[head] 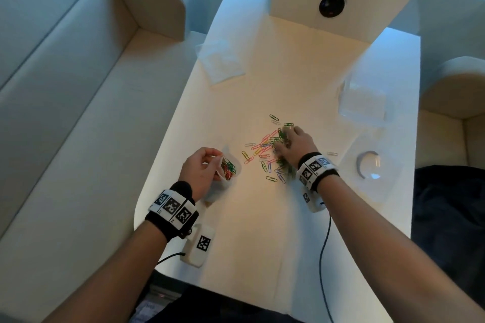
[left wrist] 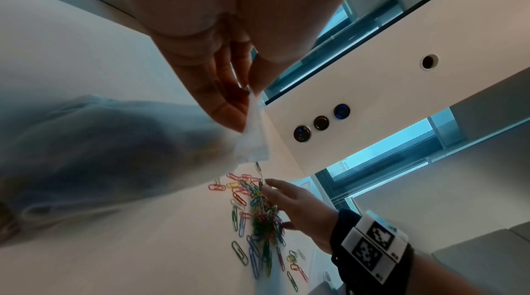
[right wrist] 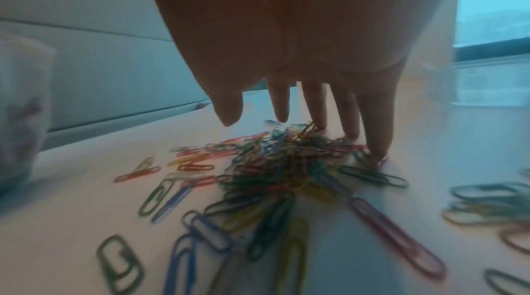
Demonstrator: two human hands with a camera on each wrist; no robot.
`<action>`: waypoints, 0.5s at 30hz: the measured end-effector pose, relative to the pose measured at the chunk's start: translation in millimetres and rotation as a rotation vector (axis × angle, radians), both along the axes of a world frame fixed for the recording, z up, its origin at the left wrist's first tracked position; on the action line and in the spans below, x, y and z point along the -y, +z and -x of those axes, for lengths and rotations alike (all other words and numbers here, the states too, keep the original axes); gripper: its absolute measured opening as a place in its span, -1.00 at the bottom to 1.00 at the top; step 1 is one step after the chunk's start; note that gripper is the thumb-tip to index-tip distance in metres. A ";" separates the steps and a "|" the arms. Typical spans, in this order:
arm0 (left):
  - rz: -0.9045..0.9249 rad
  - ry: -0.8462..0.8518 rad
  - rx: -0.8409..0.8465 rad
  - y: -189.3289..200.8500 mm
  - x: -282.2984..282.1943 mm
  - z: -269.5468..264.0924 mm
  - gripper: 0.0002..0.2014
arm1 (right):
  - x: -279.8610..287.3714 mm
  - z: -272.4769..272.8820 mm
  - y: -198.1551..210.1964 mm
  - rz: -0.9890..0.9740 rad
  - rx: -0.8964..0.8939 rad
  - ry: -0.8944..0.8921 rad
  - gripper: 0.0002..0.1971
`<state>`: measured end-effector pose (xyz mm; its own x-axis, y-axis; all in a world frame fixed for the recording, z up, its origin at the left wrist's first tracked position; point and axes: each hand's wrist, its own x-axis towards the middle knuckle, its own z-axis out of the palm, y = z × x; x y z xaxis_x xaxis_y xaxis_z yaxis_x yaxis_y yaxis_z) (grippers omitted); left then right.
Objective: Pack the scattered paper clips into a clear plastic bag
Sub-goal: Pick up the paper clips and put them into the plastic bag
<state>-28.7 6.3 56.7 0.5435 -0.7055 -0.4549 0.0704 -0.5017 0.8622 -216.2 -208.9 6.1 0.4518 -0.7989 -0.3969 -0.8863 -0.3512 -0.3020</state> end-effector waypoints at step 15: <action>0.060 -0.034 -0.075 17.5 5.4 8.4 -0.94 | -4.5 27.2 26.8 -0.395 0.585 -0.705 -0.78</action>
